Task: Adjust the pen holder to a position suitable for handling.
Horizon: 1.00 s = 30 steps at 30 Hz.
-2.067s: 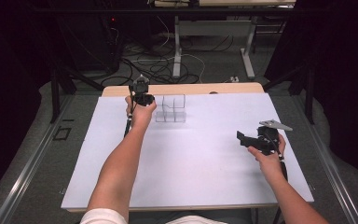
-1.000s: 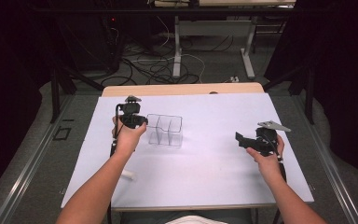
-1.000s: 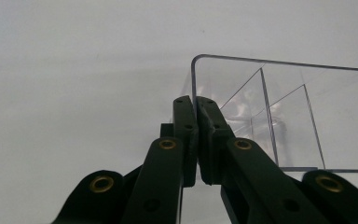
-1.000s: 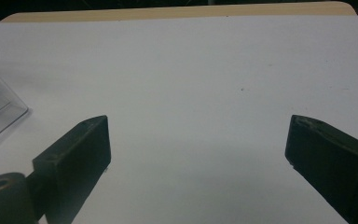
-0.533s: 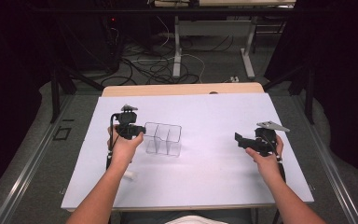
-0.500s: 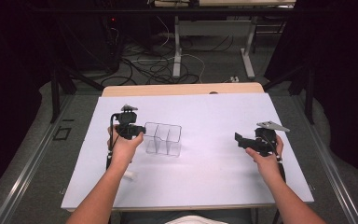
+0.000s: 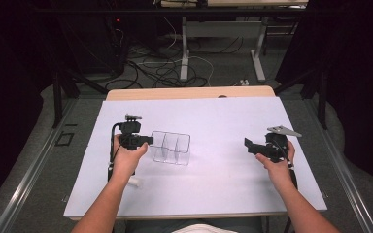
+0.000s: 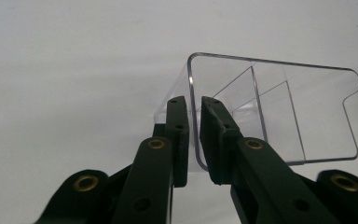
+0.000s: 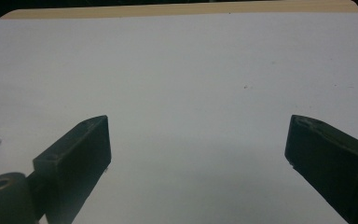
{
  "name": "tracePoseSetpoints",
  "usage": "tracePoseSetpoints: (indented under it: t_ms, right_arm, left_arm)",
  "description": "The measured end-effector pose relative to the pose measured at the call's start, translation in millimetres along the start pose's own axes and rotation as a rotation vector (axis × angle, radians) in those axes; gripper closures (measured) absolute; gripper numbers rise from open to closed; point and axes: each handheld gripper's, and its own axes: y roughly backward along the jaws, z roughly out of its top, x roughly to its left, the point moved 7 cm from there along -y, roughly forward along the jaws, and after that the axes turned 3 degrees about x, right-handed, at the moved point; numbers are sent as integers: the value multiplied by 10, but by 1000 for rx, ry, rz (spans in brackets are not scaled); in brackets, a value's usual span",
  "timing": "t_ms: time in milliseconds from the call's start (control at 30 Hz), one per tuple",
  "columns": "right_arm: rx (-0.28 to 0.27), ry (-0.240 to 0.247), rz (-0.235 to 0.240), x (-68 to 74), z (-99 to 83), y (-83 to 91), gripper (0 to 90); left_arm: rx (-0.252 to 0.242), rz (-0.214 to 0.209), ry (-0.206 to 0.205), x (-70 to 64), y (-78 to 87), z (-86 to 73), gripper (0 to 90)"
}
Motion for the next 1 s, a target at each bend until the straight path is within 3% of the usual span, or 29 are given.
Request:
tracePoseSetpoints:
  t_ms: [33,233,400,500,633,733,833,1000]
  right_arm:
    - [2,-8,1,3,0,6,64]
    - [-7,1,2,-4,16,19,65]
    - [-6,1,5,1,19,23,65]
    - [-7,9,8,0,23,14,65]
    - [-2,13,10,-6,18,1,66]
    - [1,10,11,-2,15,-2,66]
    - [4,6,14,4,14,-5,66]
    - [3,8,15,0,15,-11,67]
  left_arm:
    - [-9,-4,-22,7,3,-1,735]
    - [-71,-14,-69,38,61,24,687]
    - [-166,3,-119,94,101,58,685]
    - [-162,21,-122,144,83,36,763]
    - [-116,31,-130,187,12,-25,839]
    - [-94,22,-123,166,-58,-68,864]
    - [-88,40,-132,154,-102,-91,900]
    - [-74,-5,-94,148,-133,-125,900]
